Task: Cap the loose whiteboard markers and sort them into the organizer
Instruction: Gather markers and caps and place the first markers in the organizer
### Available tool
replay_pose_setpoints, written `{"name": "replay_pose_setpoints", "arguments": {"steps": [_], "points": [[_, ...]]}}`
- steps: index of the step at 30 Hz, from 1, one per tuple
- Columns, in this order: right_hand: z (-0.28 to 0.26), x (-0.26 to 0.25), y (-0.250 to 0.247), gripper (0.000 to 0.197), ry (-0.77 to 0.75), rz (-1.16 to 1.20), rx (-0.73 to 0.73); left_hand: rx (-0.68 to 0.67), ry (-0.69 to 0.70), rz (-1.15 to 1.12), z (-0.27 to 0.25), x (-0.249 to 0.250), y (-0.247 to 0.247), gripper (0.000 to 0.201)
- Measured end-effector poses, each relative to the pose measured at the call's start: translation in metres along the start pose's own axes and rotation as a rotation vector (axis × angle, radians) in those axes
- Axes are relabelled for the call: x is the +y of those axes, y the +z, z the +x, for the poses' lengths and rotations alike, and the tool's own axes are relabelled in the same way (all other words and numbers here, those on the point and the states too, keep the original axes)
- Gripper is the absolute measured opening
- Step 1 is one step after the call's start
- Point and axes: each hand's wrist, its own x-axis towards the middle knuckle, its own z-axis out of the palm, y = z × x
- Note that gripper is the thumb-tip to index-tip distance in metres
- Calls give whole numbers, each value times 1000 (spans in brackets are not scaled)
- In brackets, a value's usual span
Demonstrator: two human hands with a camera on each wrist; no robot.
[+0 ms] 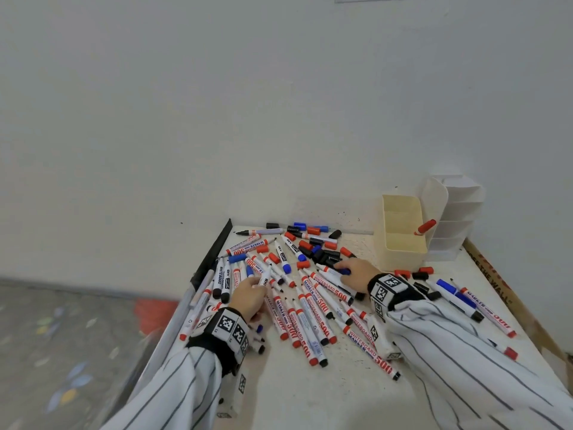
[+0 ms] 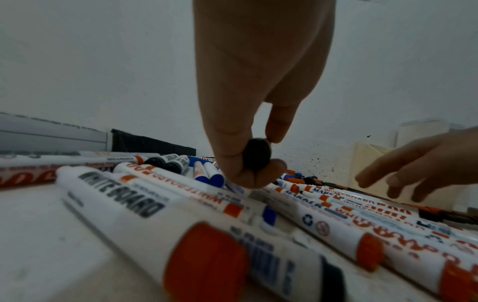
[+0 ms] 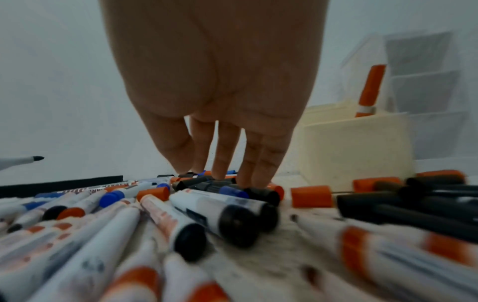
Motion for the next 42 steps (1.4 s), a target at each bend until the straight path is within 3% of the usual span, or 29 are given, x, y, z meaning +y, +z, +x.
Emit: {"name": "replay_pose_setpoints", "arguments": {"steps": [4,9,13,20,26,32,37,42], "points": [[34,-25,2,38,-37,-41,49,5,7,-16,13,3,-5,49],[63,-37,5,55,59,-122,67,-13,56,15,24,7,-5,43],[75,-42,12,48,72,-235,59,-27,64,16,29,8,-2,40],[83,-50,8,22,112,-166,29,-48,76,72,32,8,0,39],[63,-50,-15,18,-26,59,159,-21,162,131,22,9,3,40],[22,-48,-34,15,-238,168,68,-20,268,121,7,18,12,36],[-8,-42,-34,22,-300,201,33,-147,327,107,-11,27,23,35],[-29,-31,-27,18,-307,329,129,-180,332,135,-25,33,33,35]]}}
